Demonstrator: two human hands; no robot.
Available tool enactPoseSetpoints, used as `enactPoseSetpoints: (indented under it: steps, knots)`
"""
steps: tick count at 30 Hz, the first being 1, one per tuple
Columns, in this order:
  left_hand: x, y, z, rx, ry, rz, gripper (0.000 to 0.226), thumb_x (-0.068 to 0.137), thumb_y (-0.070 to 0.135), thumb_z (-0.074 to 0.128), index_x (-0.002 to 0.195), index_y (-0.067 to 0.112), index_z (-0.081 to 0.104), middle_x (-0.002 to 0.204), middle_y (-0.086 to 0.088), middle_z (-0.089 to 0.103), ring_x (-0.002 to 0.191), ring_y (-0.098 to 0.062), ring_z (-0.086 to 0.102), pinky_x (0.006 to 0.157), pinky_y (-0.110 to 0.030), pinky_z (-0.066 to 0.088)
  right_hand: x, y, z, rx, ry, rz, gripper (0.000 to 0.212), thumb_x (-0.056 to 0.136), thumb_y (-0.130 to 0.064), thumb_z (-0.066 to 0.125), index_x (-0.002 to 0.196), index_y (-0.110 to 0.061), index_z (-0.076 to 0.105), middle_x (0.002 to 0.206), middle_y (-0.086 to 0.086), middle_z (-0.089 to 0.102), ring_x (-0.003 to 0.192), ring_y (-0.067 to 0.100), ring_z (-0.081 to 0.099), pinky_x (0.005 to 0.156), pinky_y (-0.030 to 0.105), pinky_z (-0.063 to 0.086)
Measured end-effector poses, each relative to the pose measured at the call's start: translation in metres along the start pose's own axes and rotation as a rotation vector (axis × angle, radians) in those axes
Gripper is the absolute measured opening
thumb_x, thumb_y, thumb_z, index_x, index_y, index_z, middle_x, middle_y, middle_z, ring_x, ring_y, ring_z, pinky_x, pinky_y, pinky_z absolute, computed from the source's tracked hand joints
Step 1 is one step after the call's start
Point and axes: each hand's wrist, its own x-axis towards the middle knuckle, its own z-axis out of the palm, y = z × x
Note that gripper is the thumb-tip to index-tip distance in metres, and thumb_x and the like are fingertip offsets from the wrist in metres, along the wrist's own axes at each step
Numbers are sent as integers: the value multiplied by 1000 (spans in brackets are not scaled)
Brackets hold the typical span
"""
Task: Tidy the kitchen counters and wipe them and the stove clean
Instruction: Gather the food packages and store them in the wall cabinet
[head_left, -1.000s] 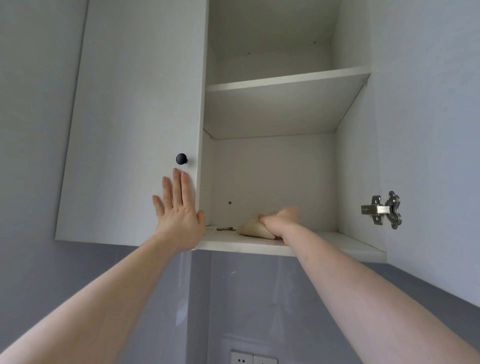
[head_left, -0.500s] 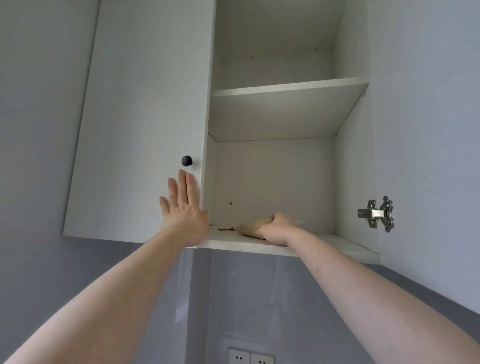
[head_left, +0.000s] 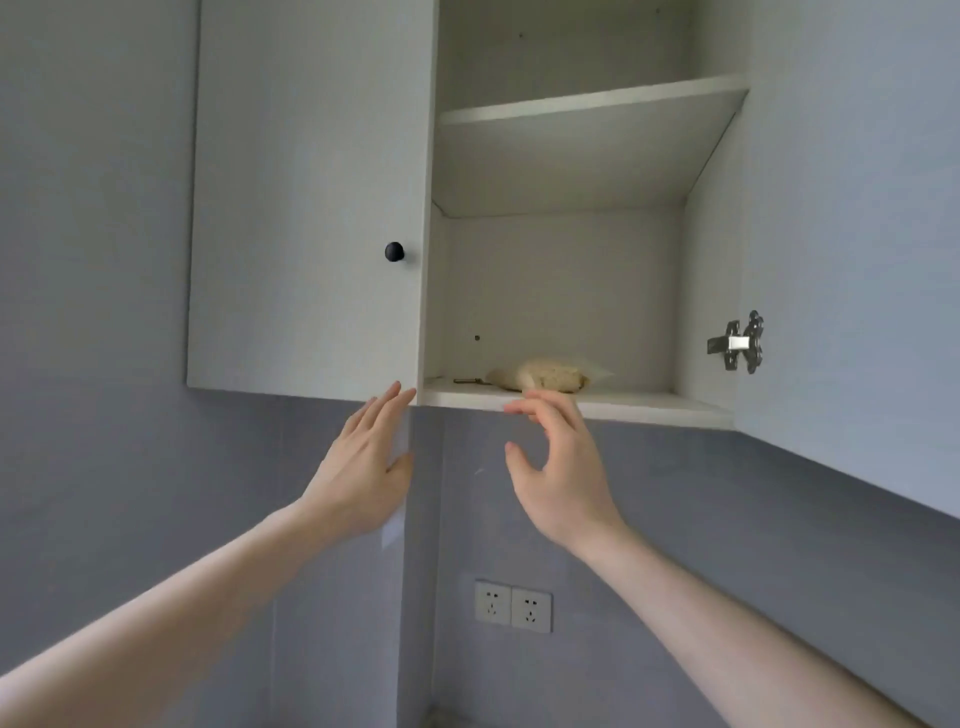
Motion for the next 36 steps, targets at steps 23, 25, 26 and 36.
enactPoseSetpoints:
  steps: [23, 25, 26, 36]
  knots:
    - [-339, -53, 251, -171, -876, -605, 68, 95, 30, 63, 155, 17, 35, 161, -3, 31, 146, -22, 37, 118, -31, 32, -436, 85, 54, -45, -990, 987, 71, 90, -31, 66, 152, -27, 32, 159, -6, 29, 143, 15, 38, 111, 24, 34]
    - [-357, -55, 267, -204, -912, -706, 71, 96, 29, 61, 158, 15, 30, 163, -6, 27, 148, -25, 34, 118, -32, 30, -452, 88, 61, -33, -1032, 1040, 77, 89, -30, 66, 155, -26, 27, 161, -5, 25, 142, 18, 39, 109, 28, 41]
    - [-364, -55, 274, -216, -922, -747, 72, 96, 29, 60, 159, 15, 28, 163, -8, 27, 148, -26, 33, 118, -32, 30, -458, 90, 64, -33, -1046, 1054, 82, 88, -29, 67, 157, -26, 24, 162, -5, 23, 142, 19, 39, 109, 31, 43]
    - [-391, -76, 311, -230, -1016, -873, 87, 87, 20, 63, 161, 17, 17, 158, -10, 36, 138, -30, 45, 115, -38, 41, -480, 120, 92, -50, -1079, 1092, 99, 80, -27, 74, 161, -26, 17, 166, -3, 23, 148, 19, 34, 113, 30, 38]
